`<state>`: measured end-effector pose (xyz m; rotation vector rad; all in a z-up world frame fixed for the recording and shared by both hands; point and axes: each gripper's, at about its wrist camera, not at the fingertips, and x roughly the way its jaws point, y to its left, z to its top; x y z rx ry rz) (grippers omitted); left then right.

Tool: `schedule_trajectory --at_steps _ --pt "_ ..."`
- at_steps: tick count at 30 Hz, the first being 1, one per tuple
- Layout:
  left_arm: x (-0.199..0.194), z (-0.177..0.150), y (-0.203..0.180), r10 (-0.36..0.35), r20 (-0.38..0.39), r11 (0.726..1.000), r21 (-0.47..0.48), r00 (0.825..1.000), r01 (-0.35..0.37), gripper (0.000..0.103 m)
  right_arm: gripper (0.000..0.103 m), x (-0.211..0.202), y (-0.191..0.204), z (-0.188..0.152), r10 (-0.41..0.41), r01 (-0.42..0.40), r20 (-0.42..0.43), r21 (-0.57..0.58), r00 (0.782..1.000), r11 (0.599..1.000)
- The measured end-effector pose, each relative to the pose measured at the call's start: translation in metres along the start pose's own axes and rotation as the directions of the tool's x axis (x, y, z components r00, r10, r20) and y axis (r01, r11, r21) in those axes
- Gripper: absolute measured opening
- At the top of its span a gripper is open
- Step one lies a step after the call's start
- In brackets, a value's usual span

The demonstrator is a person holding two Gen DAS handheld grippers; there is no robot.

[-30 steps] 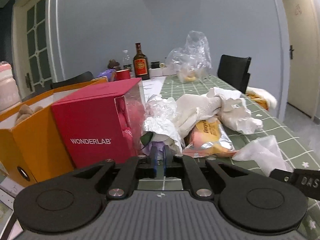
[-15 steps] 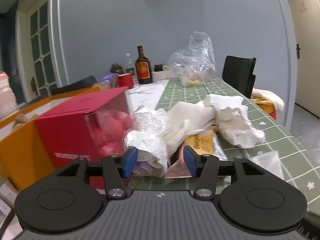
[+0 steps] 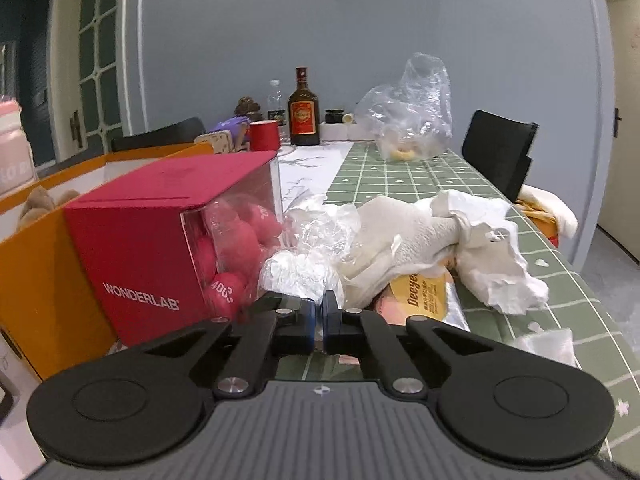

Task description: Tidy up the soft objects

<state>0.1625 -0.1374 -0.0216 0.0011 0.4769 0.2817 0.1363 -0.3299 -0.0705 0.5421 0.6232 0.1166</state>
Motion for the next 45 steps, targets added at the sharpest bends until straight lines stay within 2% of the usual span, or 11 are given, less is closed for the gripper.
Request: schedule_trajectory --at_steps 9,14,16,18,19,23,26,32,36,41,45 --pt "-0.049 -0.025 0.039 -0.153 -0.009 0.988 0.036 0.988 0.153 0.003 0.002 0.000 -0.001 0.000 0.004 -0.004 -0.001 0.004 1.000 1.000" --pt "-0.076 -0.039 0.058 -0.256 -0.063 0.958 0.119 0.965 0.262 0.006 0.002 0.000 -0.001 0.000 0.005 -0.005 -0.001 0.005 1.000 1.000" --pt "-0.083 -0.040 0.062 -0.287 -0.081 0.941 0.161 0.954 0.297 0.024 0.002 0.000 -0.001 0.000 0.005 -0.005 -0.001 0.004 1.000 1.000" --pt "-0.087 -0.044 0.063 -0.273 -0.101 0.938 0.194 0.957 0.288 0.087 0.002 0.000 -0.001 0.001 0.006 -0.006 -0.001 0.006 1.000 1.000" --pt "-0.090 -0.046 0.064 -0.260 -0.102 0.937 0.215 0.960 0.277 0.097 0.002 0.000 -0.001 0.000 0.006 -0.006 -0.001 0.006 1.000 1.000" --pt "-0.101 -0.057 0.065 -0.233 0.011 0.922 0.322 0.972 0.217 0.099 0.002 -0.001 -0.001 0.000 0.005 -0.005 -0.001 0.005 1.000 1.000" --pt "-0.095 -0.055 0.061 -0.235 0.030 0.893 0.400 0.972 0.204 0.099 0.002 -0.001 -0.001 0.000 0.007 -0.007 -0.001 0.008 1.000 1.000" --pt "-0.095 -0.040 0.049 -0.297 0.096 0.845 0.489 0.950 0.215 0.100 0.002 0.000 -0.001 0.000 0.013 -0.013 -0.001 0.016 1.000 1.000" --pt "-0.083 -0.027 0.048 -0.362 0.064 0.818 0.501 0.930 0.284 0.103 0.002 0.000 -0.004 0.001 0.021 -0.021 -0.001 0.027 1.000 0.999" --pt "-0.065 -0.030 0.043 -0.363 0.114 0.787 0.570 0.925 0.238 0.103 0.002 0.000 -0.006 0.001 0.030 -0.030 -0.004 0.030 1.000 0.999" --pt "-0.049 -0.025 0.041 -0.342 0.080 0.813 0.525 0.936 0.252 0.103 0.002 0.001 -0.005 0.001 0.033 -0.033 -0.007 0.026 0.999 0.999"
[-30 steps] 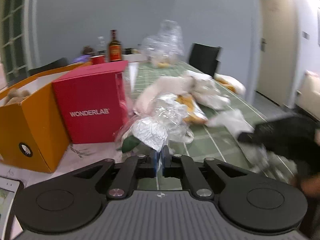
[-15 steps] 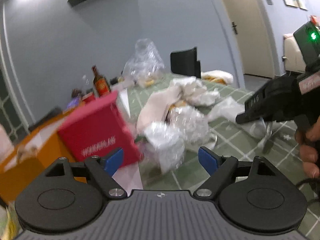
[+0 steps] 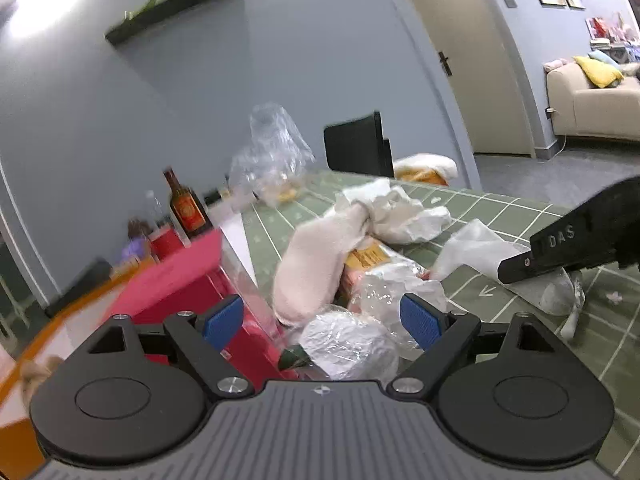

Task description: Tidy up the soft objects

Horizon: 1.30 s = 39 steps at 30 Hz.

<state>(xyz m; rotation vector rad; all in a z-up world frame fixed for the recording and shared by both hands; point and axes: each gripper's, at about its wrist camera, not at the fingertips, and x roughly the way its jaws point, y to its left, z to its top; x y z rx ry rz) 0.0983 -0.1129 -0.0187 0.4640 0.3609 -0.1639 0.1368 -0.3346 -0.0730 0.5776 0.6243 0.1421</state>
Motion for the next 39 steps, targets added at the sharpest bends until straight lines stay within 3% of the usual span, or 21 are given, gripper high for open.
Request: schedule_trajectory --at_steps 3,7,11,14,18,22,29,34,36,39 --pt "0.006 0.002 0.001 -0.060 -0.015 0.998 -0.013 0.998 0.059 0.103 0.002 0.000 0.000 0.000 0.001 -0.001 -0.001 -0.001 1.000 1.000" --pt "0.018 0.003 -0.002 -0.071 -0.086 0.997 -0.003 0.994 0.071 0.102 0.002 0.000 0.000 0.000 0.003 -0.003 -0.002 -0.001 1.000 1.000" --pt "0.021 0.004 -0.001 -0.083 -0.146 0.995 -0.061 0.986 0.075 0.087 0.002 0.000 0.000 0.000 0.002 -0.002 -0.002 -0.002 1.000 1.000" --pt "0.024 0.004 -0.010 -0.035 -0.196 0.999 0.009 0.980 0.038 0.078 0.002 0.000 0.000 0.000 0.003 -0.003 -0.002 -0.001 1.000 1.000" --pt "0.022 0.004 -0.015 0.000 -0.203 0.999 0.047 0.979 0.010 0.065 0.002 0.000 0.001 0.000 0.002 -0.002 -0.002 -0.001 1.000 1.000" --pt "0.018 0.005 -0.006 0.002 -0.211 0.999 -0.036 0.977 -0.010 0.057 0.002 0.000 0.001 0.000 -0.002 0.002 -0.002 -0.008 1.000 1.000" --pt "0.004 0.008 0.003 -0.032 -0.183 0.993 -0.115 0.983 0.011 0.047 0.002 0.001 -0.002 0.000 0.016 -0.015 -0.004 0.009 1.000 1.000" --pt "-0.019 0.011 0.019 -0.053 -0.091 0.987 -0.155 0.995 0.038 0.047 0.001 -0.005 -0.006 -0.002 0.061 -0.061 0.011 0.027 0.998 0.998" --pt "-0.027 0.015 0.030 -0.092 -0.072 0.979 -0.189 0.993 0.077 0.047 0.001 -0.009 -0.006 -0.003 0.103 -0.103 0.025 0.025 0.994 0.994" --pt "-0.042 0.023 0.056 -0.189 -0.027 0.943 -0.285 0.982 0.174 0.047 0.001 -0.016 -0.003 -0.006 0.122 -0.122 0.036 0.002 0.992 0.992"
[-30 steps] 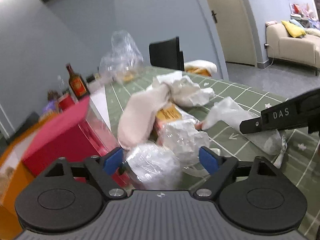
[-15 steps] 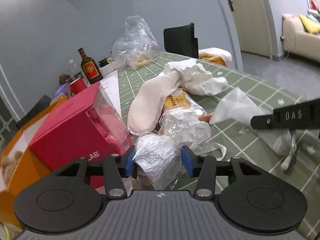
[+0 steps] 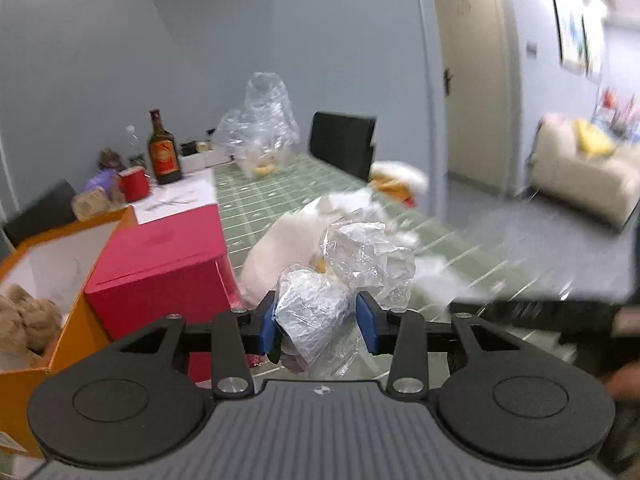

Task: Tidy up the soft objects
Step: 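Carry the foil item with left tool while right tool carries plastic bag to box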

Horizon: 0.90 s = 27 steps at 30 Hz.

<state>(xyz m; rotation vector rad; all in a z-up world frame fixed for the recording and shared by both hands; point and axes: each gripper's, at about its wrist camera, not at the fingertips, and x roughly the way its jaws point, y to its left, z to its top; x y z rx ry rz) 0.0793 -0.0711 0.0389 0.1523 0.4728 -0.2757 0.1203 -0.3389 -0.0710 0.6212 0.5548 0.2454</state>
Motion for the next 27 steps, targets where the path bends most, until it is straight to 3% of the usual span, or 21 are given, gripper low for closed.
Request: schedule_trajectory --at_steps 3,6,10,14,18,23,27 --pt "-0.023 0.015 0.020 -0.052 0.043 0.996 -0.074 0.998 0.055 0.047 0.001 -0.006 0.002 -0.004 -0.014 0.015 -0.019 0.020 1.000 1.000" --pt "-0.042 0.030 0.036 -0.056 0.090 0.990 -0.121 0.994 0.066 0.047 0.001 -0.015 0.006 -0.001 0.059 -0.058 -0.009 0.079 0.998 0.995" --pt "-0.070 0.056 0.063 -0.036 0.161 0.984 -0.165 0.986 0.063 0.047 0.001 -0.039 0.040 0.019 0.115 -0.117 0.064 0.033 0.991 0.993" --pt "-0.081 0.078 0.093 0.053 0.186 0.970 -0.242 0.981 -0.007 0.047 0.001 -0.052 0.091 0.047 0.240 -0.239 0.106 -0.029 0.965 0.971" --pt "-0.089 0.092 0.133 0.132 0.191 0.947 -0.313 0.973 -0.067 0.047 0.001 -0.047 0.158 0.065 0.306 -0.288 0.118 -0.148 0.945 0.946" --pt "-0.080 0.099 0.186 0.241 0.148 0.906 -0.389 0.959 -0.168 0.047 0.001 -0.003 0.236 0.072 0.360 -0.344 0.027 -0.233 0.933 0.909" --pt "-0.066 0.094 0.223 0.293 0.096 0.878 -0.420 0.951 -0.228 0.047 0.001 0.049 0.285 0.059 0.339 -0.343 -0.063 -0.264 0.939 0.901"
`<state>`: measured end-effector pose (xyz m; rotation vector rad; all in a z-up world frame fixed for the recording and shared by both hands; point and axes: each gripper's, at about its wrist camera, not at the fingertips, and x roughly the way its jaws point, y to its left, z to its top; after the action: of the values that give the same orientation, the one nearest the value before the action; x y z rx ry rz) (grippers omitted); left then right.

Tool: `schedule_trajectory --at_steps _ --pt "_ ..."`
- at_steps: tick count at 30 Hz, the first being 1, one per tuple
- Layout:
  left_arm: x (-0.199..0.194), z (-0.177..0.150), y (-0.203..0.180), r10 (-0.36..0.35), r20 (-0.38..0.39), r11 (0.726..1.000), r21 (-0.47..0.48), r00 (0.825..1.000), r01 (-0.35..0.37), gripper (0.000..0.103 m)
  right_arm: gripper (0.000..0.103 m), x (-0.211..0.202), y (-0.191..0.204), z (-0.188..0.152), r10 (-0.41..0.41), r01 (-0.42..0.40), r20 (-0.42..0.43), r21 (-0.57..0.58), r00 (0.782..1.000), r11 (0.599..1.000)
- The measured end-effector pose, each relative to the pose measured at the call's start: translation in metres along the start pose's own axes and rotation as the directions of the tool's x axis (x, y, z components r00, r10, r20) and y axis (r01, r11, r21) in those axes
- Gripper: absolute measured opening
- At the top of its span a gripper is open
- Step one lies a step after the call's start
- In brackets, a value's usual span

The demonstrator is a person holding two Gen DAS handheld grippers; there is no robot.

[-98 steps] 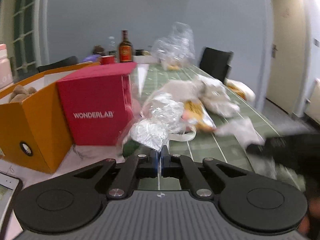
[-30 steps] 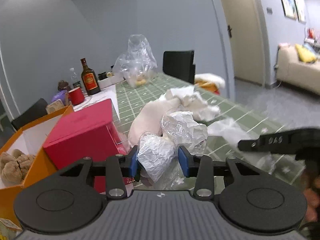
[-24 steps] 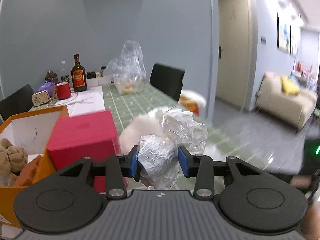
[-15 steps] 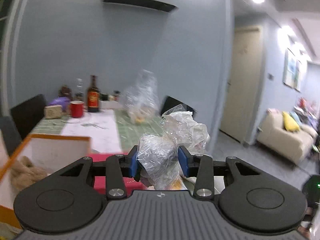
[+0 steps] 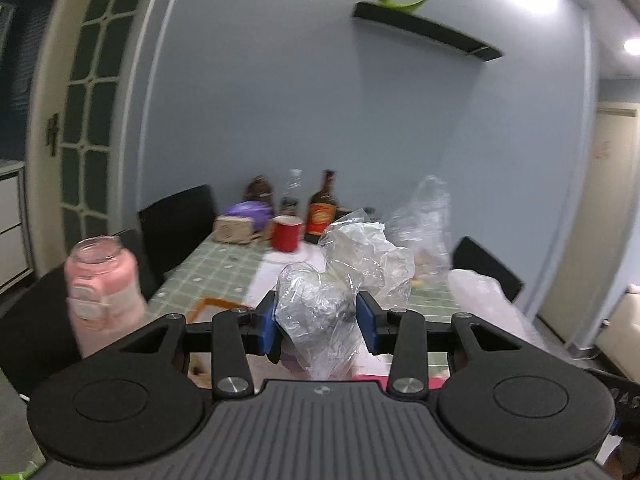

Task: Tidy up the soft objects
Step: 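Carry the foil item with left tool while right tool carries plastic bag to box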

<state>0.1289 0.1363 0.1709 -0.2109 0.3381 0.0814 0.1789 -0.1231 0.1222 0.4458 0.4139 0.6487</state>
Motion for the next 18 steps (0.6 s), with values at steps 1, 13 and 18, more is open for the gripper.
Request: schedule_trajectory --at_steps 1,13,18 --pt "0.005 0.001 0.007 0.009 0.000 1.000 -0.016 1.000 -0.009 0.047 0.001 0.012 0.005 -0.002 0.000 0.000 -0.014 -0.008 1.000 1.000" --pt "0.043 0.009 0.045 0.019 -0.031 0.998 -0.055 0.999 -0.021 0.047 0.001 0.124 0.014 -0.020 -0.102 0.099 -0.159 -0.030 0.982 0.995" --pt "0.053 0.005 0.038 0.049 -0.047 0.999 0.006 0.998 -0.049 0.047 0.001 0.153 0.015 -0.017 -0.150 0.140 -0.179 -0.071 0.972 0.988"
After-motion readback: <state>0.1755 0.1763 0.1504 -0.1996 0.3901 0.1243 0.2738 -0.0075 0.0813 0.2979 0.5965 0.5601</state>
